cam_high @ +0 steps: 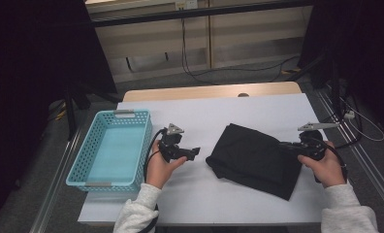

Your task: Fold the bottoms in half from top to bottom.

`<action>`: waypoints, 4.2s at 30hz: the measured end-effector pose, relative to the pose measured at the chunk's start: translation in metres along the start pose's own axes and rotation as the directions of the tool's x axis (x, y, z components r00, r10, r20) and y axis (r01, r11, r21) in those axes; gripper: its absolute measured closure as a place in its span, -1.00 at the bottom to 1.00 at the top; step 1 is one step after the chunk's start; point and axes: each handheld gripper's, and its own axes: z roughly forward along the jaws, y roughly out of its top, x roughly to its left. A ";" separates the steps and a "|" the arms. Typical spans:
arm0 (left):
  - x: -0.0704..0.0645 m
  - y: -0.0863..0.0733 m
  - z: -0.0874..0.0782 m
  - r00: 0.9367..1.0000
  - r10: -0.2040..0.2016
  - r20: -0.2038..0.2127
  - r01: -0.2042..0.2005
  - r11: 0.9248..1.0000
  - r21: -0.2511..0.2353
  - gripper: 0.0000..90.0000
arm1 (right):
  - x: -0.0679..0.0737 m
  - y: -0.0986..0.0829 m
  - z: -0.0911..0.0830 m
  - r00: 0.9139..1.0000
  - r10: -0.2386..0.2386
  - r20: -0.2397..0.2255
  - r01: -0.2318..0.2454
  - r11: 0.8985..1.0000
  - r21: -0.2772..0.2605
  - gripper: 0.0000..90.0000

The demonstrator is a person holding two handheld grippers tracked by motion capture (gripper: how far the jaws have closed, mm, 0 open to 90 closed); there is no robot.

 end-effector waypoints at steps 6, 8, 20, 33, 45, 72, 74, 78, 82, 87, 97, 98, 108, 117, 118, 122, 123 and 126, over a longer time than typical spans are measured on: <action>-0.001 0.001 0.000 1.000 -0.001 0.002 0.001 1.000 -0.002 -0.73 | -0.001 -0.001 -0.004 1.000 0.004 0.000 -0.004 1.000 -0.004 0.86; -0.001 0.001 0.000 1.000 0.000 0.002 0.000 1.000 -0.001 -0.73 | -0.003 -0.002 -0.006 1.000 0.005 0.003 -0.005 1.000 -0.001 0.86; -0.001 0.001 0.000 1.000 -0.002 0.008 0.002 1.000 -0.003 -0.73 | -0.007 -0.006 -0.012 1.000 0.013 0.005 -0.013 1.000 -0.001 0.86; -0.003 0.002 0.002 1.000 0.005 0.009 -0.005 1.000 0.002 -0.73 | -0.013 -0.012 -0.021 0.999 0.030 0.011 -0.030 1.000 -0.001 0.86; -0.009 0.004 0.003 0.999 0.028 0.017 -0.028 1.000 0.004 -0.73 | -0.018 -0.019 -0.028 0.999 0.039 0.034 -0.040 0.999 0.017 0.85; -0.008 0.003 0.003 1.000 0.023 0.018 -0.023 1.000 0.005 -0.73 | -0.021 -0.032 -0.019 0.987 -0.014 0.162 -0.011 0.988 0.153 0.46; -0.008 0.003 0.003 1.000 0.016 0.018 -0.016 1.000 0.004 -0.73 | -0.019 -0.032 -0.019 0.993 -0.018 0.113 0.000 0.988 0.152 0.81; -0.008 0.003 0.003 1.000 0.021 0.017 -0.021 1.000 0.006 -0.73 | -0.017 -0.030 -0.017 0.994 -0.014 0.107 -0.003 0.987 0.162 0.86; -0.008 0.003 0.003 1.000 0.019 0.017 -0.019 1.000 0.005 -0.73 | -0.018 -0.026 -0.019 0.995 -0.030 0.096 0.018 0.993 0.118 0.87; -0.007 0.003 0.002 1.000 0.017 0.011 -0.017 1.000 0.001 -0.73 | -0.019 -0.015 -0.016 0.996 -0.038 0.082 0.031 0.996 0.084 0.87; -0.008 0.002 0.004 1.000 0.018 0.019 -0.018 1.000 0.011 -0.73 | -0.027 -0.011 0.010 0.987 -0.058 0.150 0.046 0.995 0.087 0.80; -0.008 0.002 0.004 1.000 0.019 0.017 -0.019 1.000 0.010 -0.73 | -0.027 -0.011 0.010 0.985 -0.064 0.163 0.050 0.995 0.087 0.74; -0.015 0.002 0.005 0.999 0.024 0.042 -0.024 1.000 0.010 -0.74 | -0.023 -0.014 -0.003 0.979 -0.027 0.202 0.020 0.999 0.036 -0.03; -0.036 -0.001 0.010 0.993 0.010 0.113 -0.011 1.000 0.011 -0.76 | -0.004 -0.016 -0.011 0.985 -0.024 0.172 0.027 0.999 -0.019 -0.41; -0.043 -0.002 0.013 0.993 -0.003 0.120 0.001 1.000 0.013 -0.75 | 0.000 -0.015 -0.010 0.985 -0.030 0.172 0.034 0.999 -0.021 -0.43; -0.054 -0.005 0.021 0.989 0.002 0.149 -0.008 0.999 0.044 -0.67 | 0.005 -0.014 -0.008 0.987 -0.049 0.154 0.053 0.998 -0.020 -0.48; -0.054 -0.005 0.021 0.989 0.002 0.149 -0.008 0.999 0.044 -0.64 | 0.006 -0.014 -0.007 0.987 -0.050 0.155 0.053 0.998 -0.020 -0.49; -0.062 -0.009 0.026 0.987 -0.006 0.160 -0.004 0.998 0.063 -0.37 | 0.010 -0.014 -0.006 0.986 -0.058 0.154 0.062 0.998 -0.017 -0.49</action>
